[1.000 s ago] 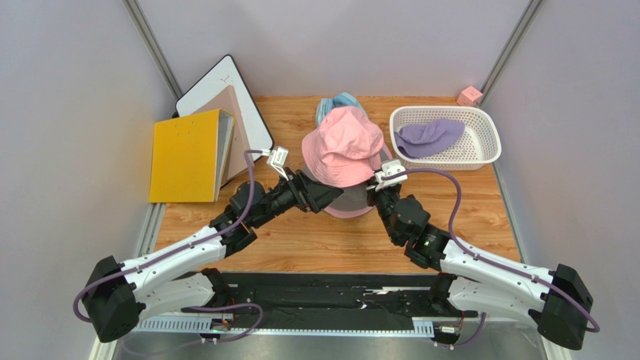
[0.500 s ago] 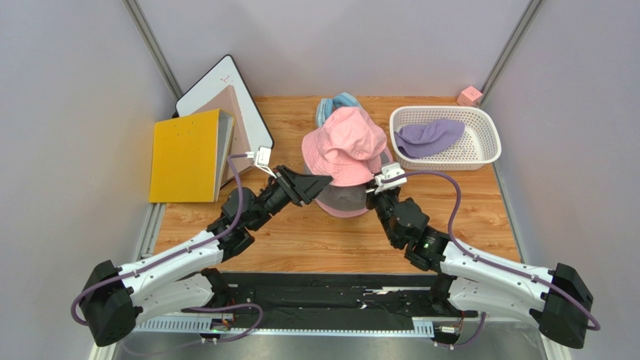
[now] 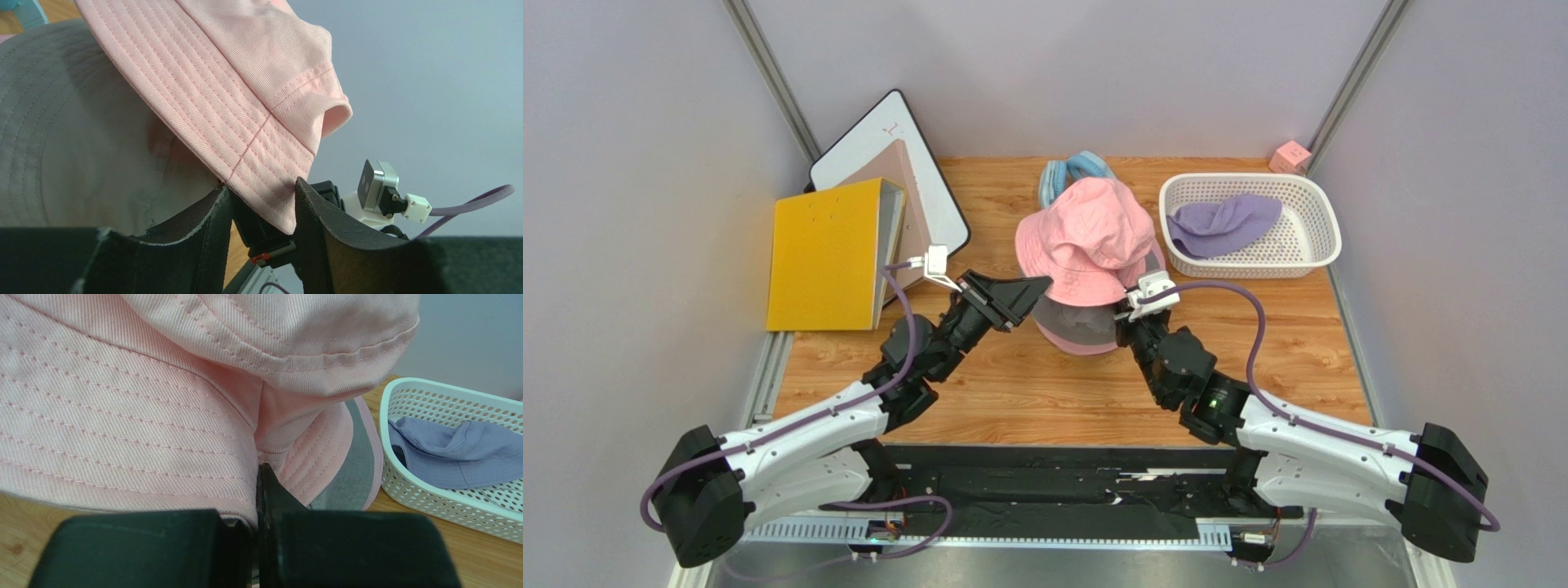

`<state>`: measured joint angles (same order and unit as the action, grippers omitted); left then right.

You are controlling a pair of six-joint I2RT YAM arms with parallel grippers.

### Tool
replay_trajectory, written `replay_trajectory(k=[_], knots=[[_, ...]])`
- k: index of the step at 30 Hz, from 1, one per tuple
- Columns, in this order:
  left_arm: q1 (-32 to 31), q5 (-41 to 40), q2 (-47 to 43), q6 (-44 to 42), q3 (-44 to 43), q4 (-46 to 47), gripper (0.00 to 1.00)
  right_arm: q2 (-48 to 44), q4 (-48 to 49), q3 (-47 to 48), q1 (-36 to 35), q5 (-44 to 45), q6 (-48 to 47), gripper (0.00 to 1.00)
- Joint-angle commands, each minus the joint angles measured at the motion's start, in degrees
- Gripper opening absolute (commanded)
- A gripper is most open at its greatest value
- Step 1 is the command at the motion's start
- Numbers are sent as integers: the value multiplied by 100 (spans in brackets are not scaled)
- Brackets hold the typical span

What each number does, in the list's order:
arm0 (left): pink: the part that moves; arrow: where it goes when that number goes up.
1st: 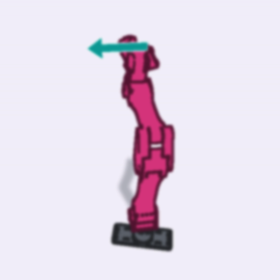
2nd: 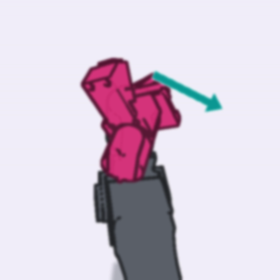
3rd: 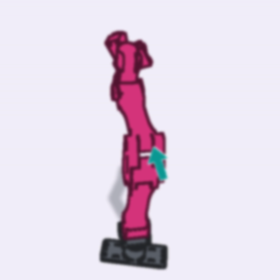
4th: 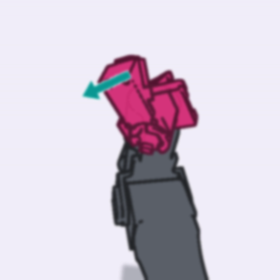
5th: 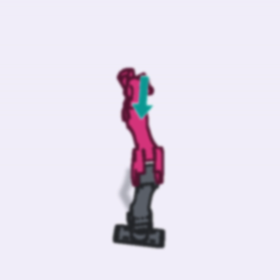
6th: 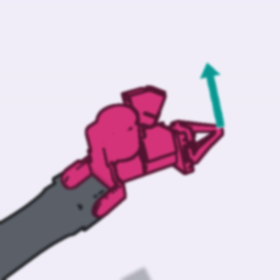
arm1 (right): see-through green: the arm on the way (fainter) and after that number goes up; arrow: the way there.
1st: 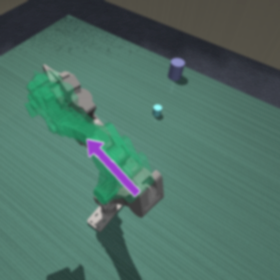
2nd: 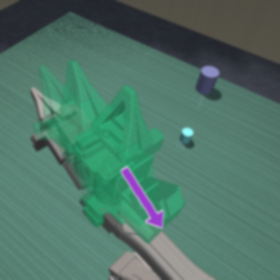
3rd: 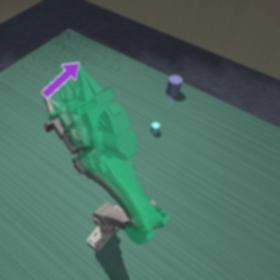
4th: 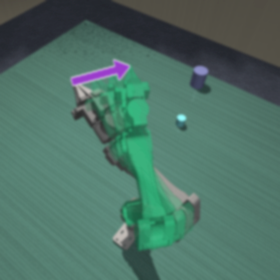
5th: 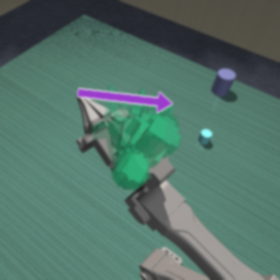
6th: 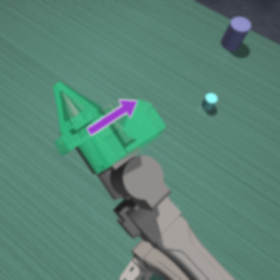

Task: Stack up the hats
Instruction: Stack the hat on the hat.

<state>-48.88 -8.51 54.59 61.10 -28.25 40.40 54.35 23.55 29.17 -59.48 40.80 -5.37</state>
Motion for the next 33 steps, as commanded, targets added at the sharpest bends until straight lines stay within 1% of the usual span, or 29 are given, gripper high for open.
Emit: replay_trajectory(k=[1, 4, 5, 7, 8, 10, 11, 13, 14, 15, 16, 17, 18, 19, 20, 21, 23, 24, 26, 27, 28, 30, 31, 33], knots=[[2, -124, 96, 191, -58, 582, 45, 85, -52, -139, -90, 34, 185, 0], [2, -177, 210, 332, -49, 662, 36, 76, -70, -175, -125, 16, 185, 0], [2, -194, 262, 367, -40, 688, 31, 67, -70, -201, -142, 7, 168, 0], [2, -229, 307, 411, -23, 750, 27, 41, -61, -219, -160, -10, 159, 0], [2, -238, 333, 411, -23, 785, 20, 41, -79, -227, -169, -10, 150, 0], [2, -291, 325, 420, 3, 785, 14, 32, -114, -227, -169, -10, 141, 0], [2, -317, 290, 420, 21, 785, 2, 32, -131, -219, -178, -2, 132, 0], [10, -379, 211, 403, 100, 698, 0, -12, -236, -184, -178, 25, 150, 1], [28, -370, 97, 368, 118, 506, 0, -38, -315, -157, -178, 51, 185, 7], [45, -353, 18, 272, 135, 373, 0, -73, -438, -114, -178, 43, 255, 16], [63, -318, -61, 227, 188, 233, 0, -195, -717, -9, -178, 16, 308, 38], [107, -283, -219, 166, 232, 31, 0, -266, -868, 27, -178, -88, 343, 47], [133, -248, -307, 96, 284, -67, 0, -362, -1192, 71, -178, -168, 430, 54], [194, -160, -387, 86, 381, -207, 0, -494, -1378, 132, -178, -229, 483, 75], [334, -72, -535, 51, 416, -426, 0, -739, -1580, 176, -178, -421, 501, 80], [414, 24, -598, -27, 504, -498, 0, -907, -1956, 194, -178, -528, 675, 81], [624, 323, -739, -107, 566, -673, 0, -1362, -2301, 291, -178, -896, 870, 82], [687, 559, -748, -272, 549, -735, 0, -1496, -2633, 326, -169, -968, 923, 83], [845, 806, -704, -484, 487, -937, 0, -1768, -2881, 536, -160, -1108, 1020, 85], [871, 1103, -652, -546, 426, -946, 0, -1796, -3178, 668, -151, -1100, 1072, 88], [924, 1219, -512, -599, 391, -964, 0, -1813, -3329, 800, -99, -1100, 1255, 88], [951, 1491, -362, -722, 312, -964, 0, -1709, -3751, 1292, 225, -1467, 1458, 90], [986, 1554, -213, -757, 294, -955, 0, -1647, -3874, 1441, 731, -2139, 1703, 90], [1012, 1694, -54, -863, 267, -938, 0, -1428, -3964, 1697, 1418, -3064, 2012, 89]])
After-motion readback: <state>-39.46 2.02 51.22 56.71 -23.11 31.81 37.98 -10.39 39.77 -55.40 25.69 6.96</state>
